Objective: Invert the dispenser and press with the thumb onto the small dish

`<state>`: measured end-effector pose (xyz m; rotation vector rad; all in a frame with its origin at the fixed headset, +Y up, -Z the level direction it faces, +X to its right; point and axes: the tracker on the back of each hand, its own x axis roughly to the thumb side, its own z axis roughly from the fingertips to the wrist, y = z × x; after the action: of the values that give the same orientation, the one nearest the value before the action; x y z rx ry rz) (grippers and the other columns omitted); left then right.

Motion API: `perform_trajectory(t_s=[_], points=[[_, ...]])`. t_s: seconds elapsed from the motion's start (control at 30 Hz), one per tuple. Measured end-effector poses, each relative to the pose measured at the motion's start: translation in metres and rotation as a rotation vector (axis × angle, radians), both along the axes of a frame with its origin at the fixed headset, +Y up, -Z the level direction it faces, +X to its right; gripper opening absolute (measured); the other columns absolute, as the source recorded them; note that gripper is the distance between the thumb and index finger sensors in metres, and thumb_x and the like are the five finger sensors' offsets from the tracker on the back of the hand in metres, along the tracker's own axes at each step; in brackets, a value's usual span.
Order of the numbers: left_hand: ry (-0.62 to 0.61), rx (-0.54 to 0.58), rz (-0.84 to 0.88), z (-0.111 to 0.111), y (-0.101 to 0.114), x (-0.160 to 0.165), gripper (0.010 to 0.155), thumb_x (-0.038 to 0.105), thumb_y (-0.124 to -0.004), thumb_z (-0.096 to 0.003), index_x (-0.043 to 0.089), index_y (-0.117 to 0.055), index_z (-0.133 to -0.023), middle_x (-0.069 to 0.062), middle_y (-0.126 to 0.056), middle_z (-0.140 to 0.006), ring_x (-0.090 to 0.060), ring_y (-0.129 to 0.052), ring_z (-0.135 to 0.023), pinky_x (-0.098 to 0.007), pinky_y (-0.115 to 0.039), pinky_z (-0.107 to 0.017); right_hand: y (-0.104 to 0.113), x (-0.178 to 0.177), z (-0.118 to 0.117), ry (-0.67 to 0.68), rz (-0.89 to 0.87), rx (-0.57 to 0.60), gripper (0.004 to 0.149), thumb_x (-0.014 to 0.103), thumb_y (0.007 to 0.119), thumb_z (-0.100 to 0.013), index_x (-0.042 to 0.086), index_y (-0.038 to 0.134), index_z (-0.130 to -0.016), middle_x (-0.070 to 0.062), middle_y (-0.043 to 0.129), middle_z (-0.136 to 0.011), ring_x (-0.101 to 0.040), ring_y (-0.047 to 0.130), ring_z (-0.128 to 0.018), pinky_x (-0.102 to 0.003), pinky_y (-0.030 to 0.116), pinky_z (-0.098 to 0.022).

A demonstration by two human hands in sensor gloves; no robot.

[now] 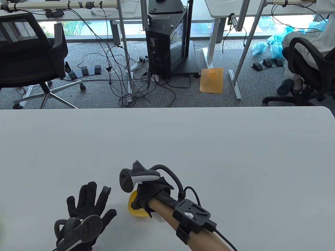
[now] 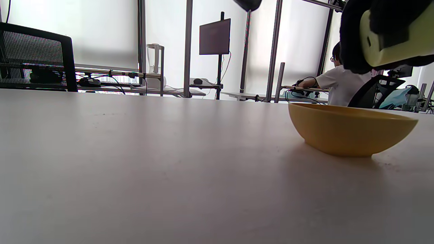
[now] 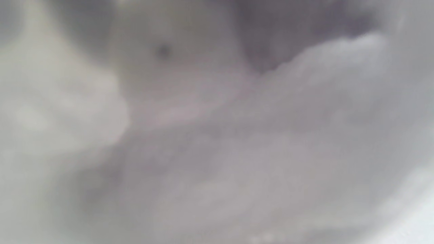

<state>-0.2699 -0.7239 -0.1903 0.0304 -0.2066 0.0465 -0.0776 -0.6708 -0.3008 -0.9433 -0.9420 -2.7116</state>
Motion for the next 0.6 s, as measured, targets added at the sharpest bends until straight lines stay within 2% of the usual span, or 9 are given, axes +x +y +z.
perform_trajectory(t_s=[0.2,0.3,0.43,0.6], points=[[0.000,0.025,0.023,0.002,0.005,0.002,0.078,0.071,-0.037,-0.0562,0.031,-0.037,-0.124,-0.024,-0.030,-0.128,-0.051,-0.037,-0.117,-0.080,-0.034,-0.071,0.015,0.039,0.012,-0.021,-0.206,0.057,0.077,0.056,0.074,-0.059,-0.011,0.075,-0.098,-0.033,0.089,-0.077,-0.039,0.104,-0.052,-0.050,0.090,-0.032],[0.003,0.016,0.014,0.001,0.002,0.002,0.078,0.071,-0.037,-0.0562,0.031,-0.037,-0.124,-0.024,-0.030,-0.128,-0.051,-0.037,-0.117,-0.079,-0.034,-0.071,0.019,0.065,0.018,-0.042,-0.318,0.131,0.077,0.056,0.073,-0.059,-0.011,0.074,-0.098,-0.032,0.088,-0.078,-0.039,0.104,-0.052,-0.050,0.090,-0.033],[0.008,-0.002,0.011,-0.001,-0.001,0.000,0.078,0.071,-0.037,-0.0561,0.031,-0.037,-0.123,-0.024,-0.030,-0.128,-0.051,-0.037,-0.117,-0.080,-0.034,-0.071,0.017,0.094,0.026,-0.083,-0.441,0.239,0.078,0.057,0.073,-0.059,-0.011,0.074,-0.098,-0.032,0.088,-0.078,-0.039,0.104,-0.053,-0.050,0.090,-0.033],[0.005,-0.005,0.008,-0.002,-0.002,0.000,0.078,0.071,-0.037,-0.0561,0.031,-0.037,-0.123,-0.024,-0.030,-0.128,-0.051,-0.037,-0.117,-0.079,-0.034,-0.071,0.004,0.132,0.041,-0.174,-0.624,0.393,0.077,0.055,0.074,-0.059,-0.011,0.073,-0.099,-0.033,0.087,-0.080,-0.041,0.103,-0.056,-0.051,0.089,-0.034]])
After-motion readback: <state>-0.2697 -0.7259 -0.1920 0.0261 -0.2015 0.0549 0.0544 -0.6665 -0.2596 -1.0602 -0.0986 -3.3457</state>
